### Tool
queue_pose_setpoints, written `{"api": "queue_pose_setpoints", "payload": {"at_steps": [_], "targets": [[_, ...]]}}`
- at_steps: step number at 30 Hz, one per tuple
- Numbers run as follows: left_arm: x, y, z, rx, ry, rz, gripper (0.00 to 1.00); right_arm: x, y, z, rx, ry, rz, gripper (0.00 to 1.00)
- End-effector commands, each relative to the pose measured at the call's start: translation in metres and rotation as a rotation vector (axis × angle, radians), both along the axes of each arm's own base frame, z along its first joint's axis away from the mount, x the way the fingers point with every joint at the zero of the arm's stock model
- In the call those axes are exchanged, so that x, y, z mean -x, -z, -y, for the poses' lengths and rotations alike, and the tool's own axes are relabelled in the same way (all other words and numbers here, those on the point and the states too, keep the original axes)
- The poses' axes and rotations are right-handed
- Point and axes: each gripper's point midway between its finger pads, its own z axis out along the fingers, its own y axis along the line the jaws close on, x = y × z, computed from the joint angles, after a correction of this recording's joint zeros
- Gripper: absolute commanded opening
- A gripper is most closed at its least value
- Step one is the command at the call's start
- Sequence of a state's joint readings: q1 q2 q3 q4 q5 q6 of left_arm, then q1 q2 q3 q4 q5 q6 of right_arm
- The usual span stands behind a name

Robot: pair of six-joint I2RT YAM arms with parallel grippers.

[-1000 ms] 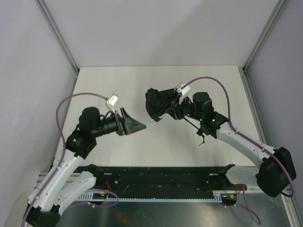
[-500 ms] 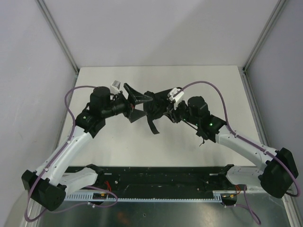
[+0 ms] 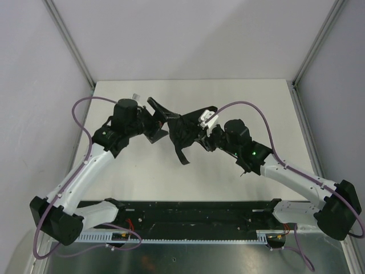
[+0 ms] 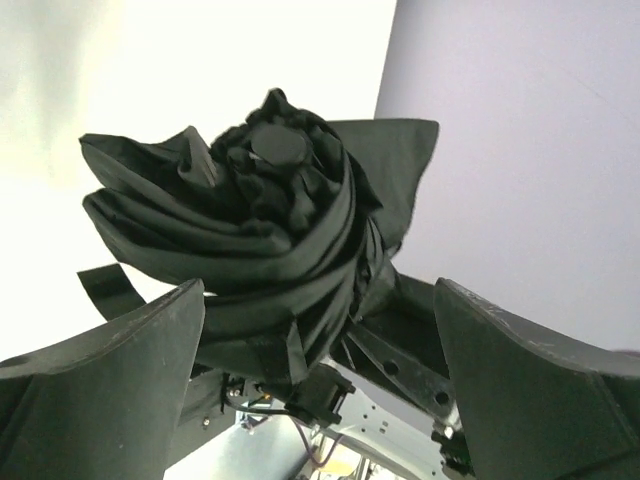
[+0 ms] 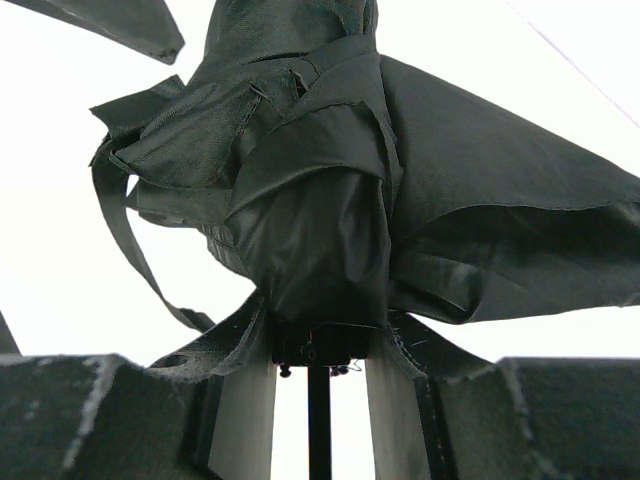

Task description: Put away the umbrella

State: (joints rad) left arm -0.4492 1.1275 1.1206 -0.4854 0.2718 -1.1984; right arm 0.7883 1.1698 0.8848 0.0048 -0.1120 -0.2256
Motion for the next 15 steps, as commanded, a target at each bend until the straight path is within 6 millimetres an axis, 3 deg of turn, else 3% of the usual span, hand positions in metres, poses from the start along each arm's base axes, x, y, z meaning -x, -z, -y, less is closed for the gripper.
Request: {"api": "queue_pose_setpoints", "payload": {"at_steps": [1,7,15], "targets": [[-0.012,0.007,-0.004,-0.059,-0.034,-0.017,0.99,0.001,-0.052,-0.005,-0.091,-0.01,0.128,0.0],[-0.021,0.018,0.01,-0.058,-0.037,-0.073,0.99,0.008,-0.055,-0.012,-0.095,-0.034,0.136,0.0],[-0.018,0.036,0.025,-0.063,-0.041,-0.13,1.0,0.006,-0.048,-0.022,-0.102,-0.029,0.119,0.0]]}}
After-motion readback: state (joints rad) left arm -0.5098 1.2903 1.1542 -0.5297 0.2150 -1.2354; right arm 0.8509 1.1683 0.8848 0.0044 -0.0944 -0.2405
